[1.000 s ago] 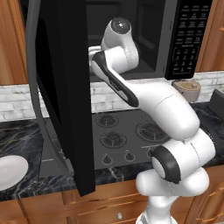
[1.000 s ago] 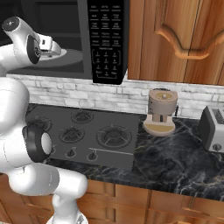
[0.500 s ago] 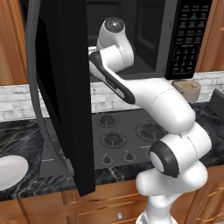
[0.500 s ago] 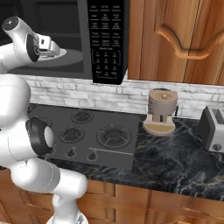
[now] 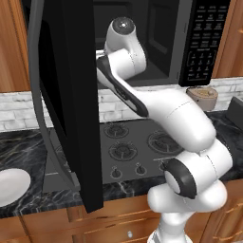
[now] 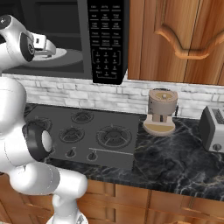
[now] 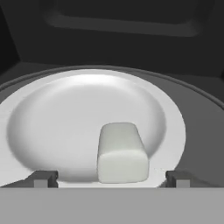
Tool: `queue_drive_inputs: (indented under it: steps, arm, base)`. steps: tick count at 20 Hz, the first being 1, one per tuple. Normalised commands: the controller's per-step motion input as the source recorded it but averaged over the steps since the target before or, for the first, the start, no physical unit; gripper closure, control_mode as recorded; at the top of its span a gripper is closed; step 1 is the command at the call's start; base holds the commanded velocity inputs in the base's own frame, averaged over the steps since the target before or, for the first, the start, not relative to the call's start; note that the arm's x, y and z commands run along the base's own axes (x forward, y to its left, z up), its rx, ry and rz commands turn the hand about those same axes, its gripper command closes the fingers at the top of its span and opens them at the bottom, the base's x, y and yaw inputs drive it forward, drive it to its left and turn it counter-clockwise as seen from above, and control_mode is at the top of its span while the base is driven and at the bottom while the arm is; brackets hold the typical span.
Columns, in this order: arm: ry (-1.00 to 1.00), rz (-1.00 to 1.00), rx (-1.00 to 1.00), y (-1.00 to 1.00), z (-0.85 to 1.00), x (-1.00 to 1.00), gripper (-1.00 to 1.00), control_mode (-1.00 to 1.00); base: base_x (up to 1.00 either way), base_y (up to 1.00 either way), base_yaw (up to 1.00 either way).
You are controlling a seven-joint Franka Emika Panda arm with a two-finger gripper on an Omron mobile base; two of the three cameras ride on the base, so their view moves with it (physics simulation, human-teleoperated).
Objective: Pick the marshmallow from the counter and place it in the microwave. Then turn on the microwave.
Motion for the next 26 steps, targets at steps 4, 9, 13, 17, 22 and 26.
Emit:
queue_drive_inputs:
  steps: [4, 9, 13, 17, 22, 26]
  arm:
    - [-0.09, 0.00, 0.00, -0.14, 0.17, -0.50, -1.00, -1.00]
    - [-0.03, 0.00, 0.00, -0.68, 0.14, -0.75, -1.00, -1.00]
    - [0.00, 0.00, 0.00, -0.54, 0.00, -0.96, 1.00, -1.00]
    - [-0.05, 0.00, 0.00, -0.39, 0.00, -0.94, 1.00, -1.00]
    - [-0.13, 0.00, -0.05, -0.45, -0.27, -0.36, 1.00, -1.00]
    - [-0.19, 0.00, -0.11, -0.24, -0.52, 0.00, 1.00, -1.00]
  base:
    - [0.00, 0.00, 0.00]
    - [0.00, 0.00, 0.00]
    - [0.00, 0.00, 0.00]
    - [0.00, 0.00, 0.00]
    - [0.00, 0.00, 0.00]
    - [0.00, 0.00, 0.00]
